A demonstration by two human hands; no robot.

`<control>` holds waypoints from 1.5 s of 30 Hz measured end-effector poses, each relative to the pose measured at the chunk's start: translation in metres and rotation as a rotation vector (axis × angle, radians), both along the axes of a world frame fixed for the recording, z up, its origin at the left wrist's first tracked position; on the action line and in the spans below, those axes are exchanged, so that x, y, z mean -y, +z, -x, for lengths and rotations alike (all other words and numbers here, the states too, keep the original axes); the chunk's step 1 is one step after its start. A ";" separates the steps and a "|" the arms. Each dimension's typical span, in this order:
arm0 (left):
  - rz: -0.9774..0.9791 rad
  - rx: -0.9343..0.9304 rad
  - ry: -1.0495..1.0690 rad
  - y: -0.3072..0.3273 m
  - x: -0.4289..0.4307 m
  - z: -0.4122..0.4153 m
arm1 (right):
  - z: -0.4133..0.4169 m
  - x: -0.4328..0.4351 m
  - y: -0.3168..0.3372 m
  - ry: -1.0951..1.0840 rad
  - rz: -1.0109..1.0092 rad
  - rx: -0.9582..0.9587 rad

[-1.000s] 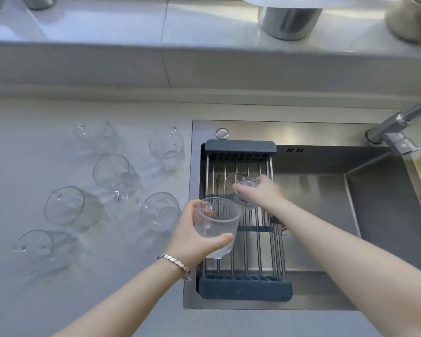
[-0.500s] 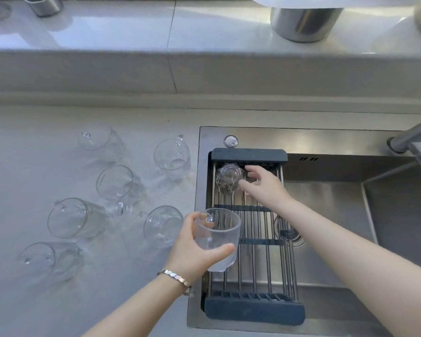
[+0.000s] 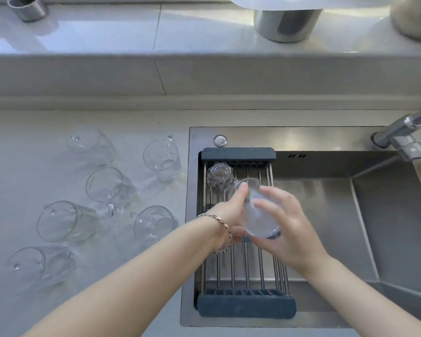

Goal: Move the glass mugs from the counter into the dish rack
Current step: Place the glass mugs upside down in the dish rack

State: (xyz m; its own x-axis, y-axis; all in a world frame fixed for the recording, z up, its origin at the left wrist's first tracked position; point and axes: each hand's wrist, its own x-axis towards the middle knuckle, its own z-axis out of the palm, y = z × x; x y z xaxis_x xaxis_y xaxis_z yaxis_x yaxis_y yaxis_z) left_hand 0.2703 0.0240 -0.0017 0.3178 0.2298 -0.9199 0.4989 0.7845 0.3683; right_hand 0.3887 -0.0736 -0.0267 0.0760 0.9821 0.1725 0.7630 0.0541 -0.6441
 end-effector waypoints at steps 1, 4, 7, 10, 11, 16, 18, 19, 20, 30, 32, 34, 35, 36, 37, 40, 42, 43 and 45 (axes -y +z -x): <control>-0.054 -0.005 -0.060 0.000 -0.005 -0.002 | -0.005 -0.003 0.000 -0.087 0.037 -0.071; -0.639 -0.171 -0.444 -0.014 -0.024 0.000 | -0.021 -0.021 -0.003 -0.319 0.170 -0.208; -1.282 -0.375 -0.871 -0.039 -0.047 0.000 | -0.035 -0.047 -0.016 -0.432 0.314 -0.167; -1.424 -0.394 -1.153 -0.063 -0.066 -0.008 | -0.037 -0.076 -0.031 -0.459 0.448 -0.104; -1.424 -0.416 -1.200 -0.069 -0.070 -0.010 | -0.035 -0.085 -0.036 -0.451 0.474 -0.050; -1.485 -0.412 -1.231 -0.083 -0.078 -0.007 | -0.027 -0.112 -0.057 -0.413 0.561 0.162; -1.449 -0.414 -1.236 -0.084 -0.080 -0.007 | -0.028 -0.111 -0.065 -0.437 0.543 0.125; -1.428 -0.425 -1.224 -0.083 -0.080 -0.007 | -0.028 -0.107 -0.066 -0.460 0.506 0.065; -1.398 -0.433 -1.211 -0.082 -0.078 -0.008 | -0.027 -0.101 -0.066 -0.483 0.456 -0.005; -1.515 -0.352 -0.558 -0.018 -0.052 0.081 | 0.039 -0.043 -0.025 -0.073 0.522 -0.208; -1.504 -0.470 -0.401 -0.010 -0.060 0.119 | 0.072 -0.043 -0.020 0.057 0.603 -0.242; -1.362 -0.656 -0.345 -0.010 -0.068 0.152 | 0.106 -0.048 -0.023 0.118 0.628 -0.283; -1.277 -0.725 -0.338 -0.010 -0.072 0.166 | 0.122 -0.051 -0.027 0.124 0.620 -0.313; -1.200 -0.771 -0.337 -0.011 -0.076 0.177 | 0.136 -0.055 -0.031 0.112 0.603 -0.348; -1.135 -0.797 -0.340 -0.013 -0.079 0.185 | 0.148 -0.059 -0.035 0.078 0.580 -0.394; -1.054 -0.787 -0.353 -0.022 -0.087 0.199 | 0.169 -0.066 -0.042 -0.089 0.516 -0.554; -1.059 -0.778 -0.342 -0.026 -0.091 0.199 | 0.170 -0.063 -0.041 -0.153 0.503 -0.591; -1.068 -0.773 -0.322 -0.027 -0.093 0.198 | 0.168 -0.059 -0.040 -0.165 0.502 -0.588; -1.088 -0.740 -0.253 -0.026 -0.093 0.195 | 0.157 -0.048 -0.034 -0.171 0.505 -0.566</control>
State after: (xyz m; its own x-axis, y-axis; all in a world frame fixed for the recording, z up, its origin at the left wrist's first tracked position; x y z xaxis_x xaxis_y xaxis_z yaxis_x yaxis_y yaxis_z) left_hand 0.0752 0.1168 -0.0276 -0.0297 0.9592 -0.2811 0.9377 0.1241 0.3244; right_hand 0.2319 -0.0260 -0.0610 0.1767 0.8981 -0.4028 0.2819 -0.4383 -0.8535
